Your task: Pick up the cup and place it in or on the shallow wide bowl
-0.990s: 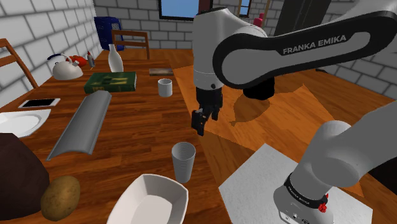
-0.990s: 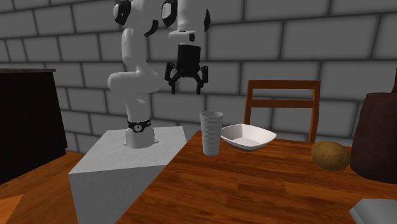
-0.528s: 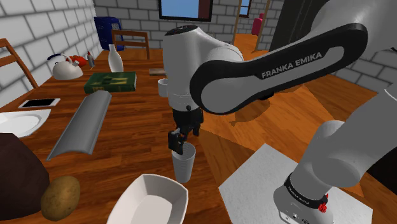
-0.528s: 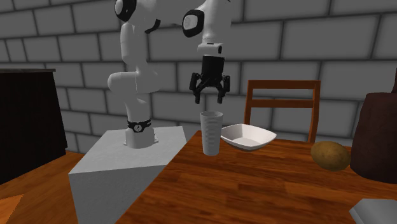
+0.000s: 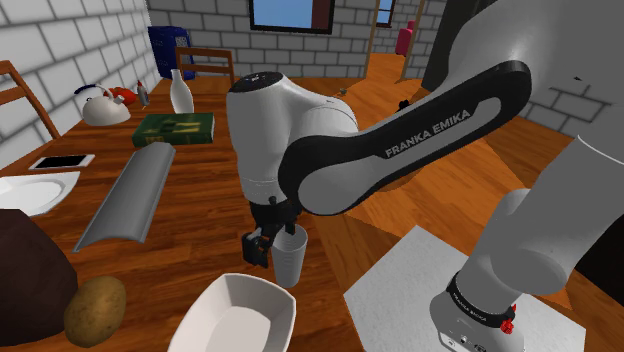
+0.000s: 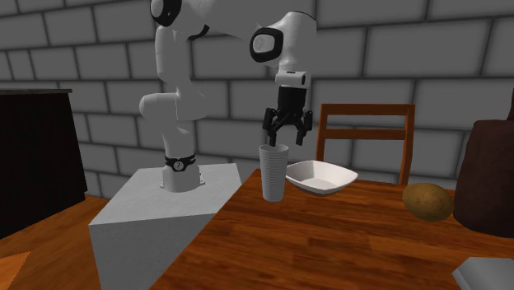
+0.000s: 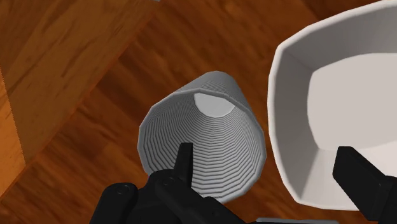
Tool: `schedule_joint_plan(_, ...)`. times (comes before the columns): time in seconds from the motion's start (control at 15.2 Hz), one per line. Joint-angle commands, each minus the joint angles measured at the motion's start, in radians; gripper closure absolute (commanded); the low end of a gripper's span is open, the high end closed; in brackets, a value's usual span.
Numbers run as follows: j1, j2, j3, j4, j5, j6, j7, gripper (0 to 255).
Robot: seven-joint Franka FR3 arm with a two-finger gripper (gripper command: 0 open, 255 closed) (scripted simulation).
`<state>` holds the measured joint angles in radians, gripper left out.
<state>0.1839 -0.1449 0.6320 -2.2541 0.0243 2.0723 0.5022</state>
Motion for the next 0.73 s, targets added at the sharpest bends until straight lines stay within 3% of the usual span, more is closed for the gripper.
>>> schedule_joint_plan(0.0, -0.002, 0.013, 0.002, -0.017, -0.008, 0.028, 0.005, 0)
schedule_joint_plan(0.59, -0.003, 0.024, 0.004, -0.03, -0.015, 0.05, 0.01, 0)
schedule_joint_plan(0.66, -0.003, 0.024, 0.004, -0.03, -0.015, 0.05, 0.01, 255)
